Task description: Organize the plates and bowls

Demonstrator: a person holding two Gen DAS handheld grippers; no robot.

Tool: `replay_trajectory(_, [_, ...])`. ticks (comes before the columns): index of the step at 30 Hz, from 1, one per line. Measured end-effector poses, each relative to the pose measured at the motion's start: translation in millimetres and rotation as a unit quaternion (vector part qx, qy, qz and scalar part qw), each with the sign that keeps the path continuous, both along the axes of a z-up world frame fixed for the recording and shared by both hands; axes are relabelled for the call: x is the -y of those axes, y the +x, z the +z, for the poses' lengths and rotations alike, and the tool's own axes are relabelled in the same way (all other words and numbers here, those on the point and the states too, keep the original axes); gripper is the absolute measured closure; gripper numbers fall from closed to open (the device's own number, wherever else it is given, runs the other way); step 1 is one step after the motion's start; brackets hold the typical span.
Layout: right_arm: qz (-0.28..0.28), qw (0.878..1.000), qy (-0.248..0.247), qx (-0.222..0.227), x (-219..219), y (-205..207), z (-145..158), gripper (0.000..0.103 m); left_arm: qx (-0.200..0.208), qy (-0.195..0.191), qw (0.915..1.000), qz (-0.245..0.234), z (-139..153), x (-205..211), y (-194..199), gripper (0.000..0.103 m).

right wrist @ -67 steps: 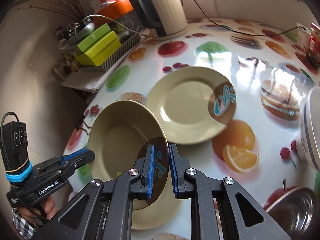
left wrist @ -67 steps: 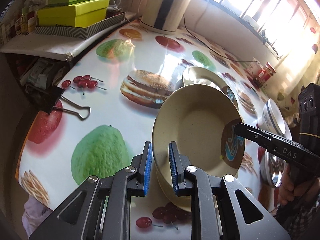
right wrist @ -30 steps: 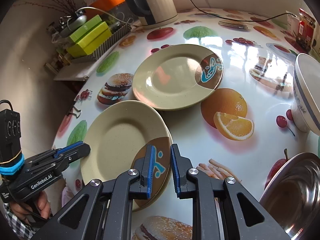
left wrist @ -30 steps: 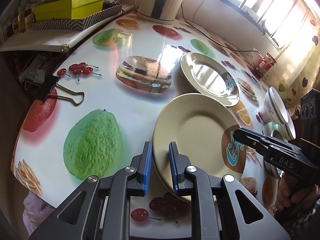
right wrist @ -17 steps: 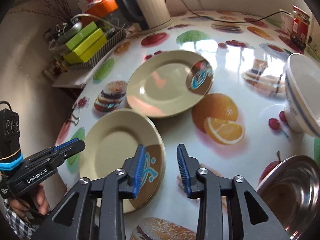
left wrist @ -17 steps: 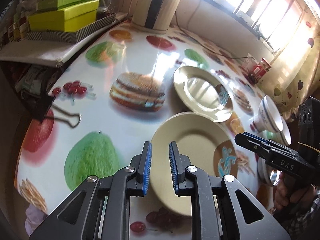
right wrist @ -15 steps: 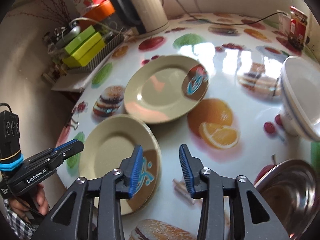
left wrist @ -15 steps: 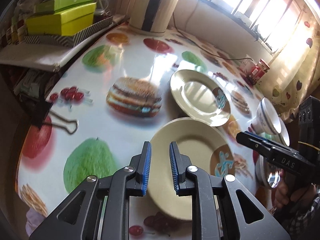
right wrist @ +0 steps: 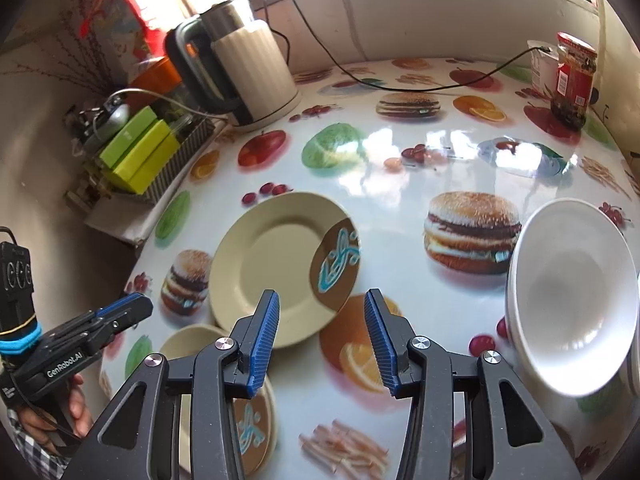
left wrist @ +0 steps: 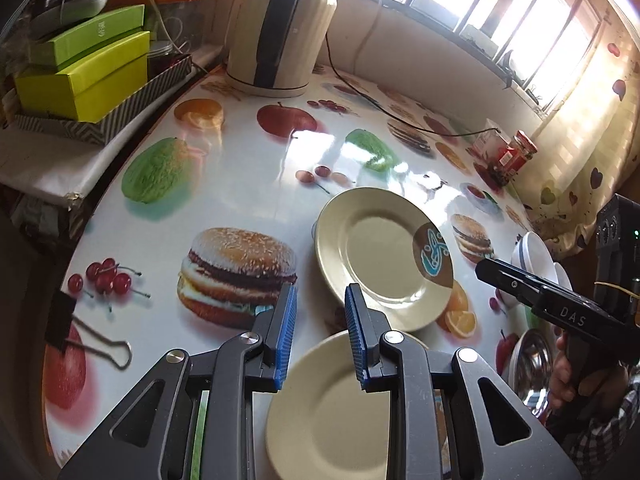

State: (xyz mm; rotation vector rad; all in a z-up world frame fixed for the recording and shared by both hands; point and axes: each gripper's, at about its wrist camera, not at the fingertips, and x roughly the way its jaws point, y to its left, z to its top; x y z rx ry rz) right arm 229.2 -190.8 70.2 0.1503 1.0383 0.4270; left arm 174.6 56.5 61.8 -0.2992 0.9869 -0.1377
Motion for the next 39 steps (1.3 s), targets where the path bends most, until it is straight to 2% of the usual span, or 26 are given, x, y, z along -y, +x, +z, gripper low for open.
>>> replay_trajectory(8, [-0.002, 1.0, -0.007, -0.006, -0.4, 23.4, -7.7, 0.059, -0.016, -0.01, 0.9998, -0.003, -7.6, -3.3, 29.8, 0.077])
replay_trajectory(15, [0.001, 1.0, -0.013, -0.018, -6.4, 40.6, -20.4, 0.059, -0.028, 0.003, 0.9996, -0.006, -19.2, 2.3, 49.3, 0.077])
replay_trajectory(19, [0.003, 1.0, -0.017, -0.026, -10.2, 46.5, -28.2, 0.059, -0.037, -0.004, 0.9993, -0.009, -27.3, 1.8, 56.2, 0.077])
replay_trajectory(30, [0.004, 0.999, -0.013, -0.039, -12.8, 55.7, -38.2, 0.059, -0.049, -0.01, 0.9985, -0.022, -36.3, 6.7, 62.1, 0.077])
replay_trajectory(39, [0.007, 0.999, -0.014, -0.047, -13.4, 56.5, -44.7, 0.066, -0.058, -0.017, 0.9977, -0.03, -42.8, 10.9, 63.6, 0.077])
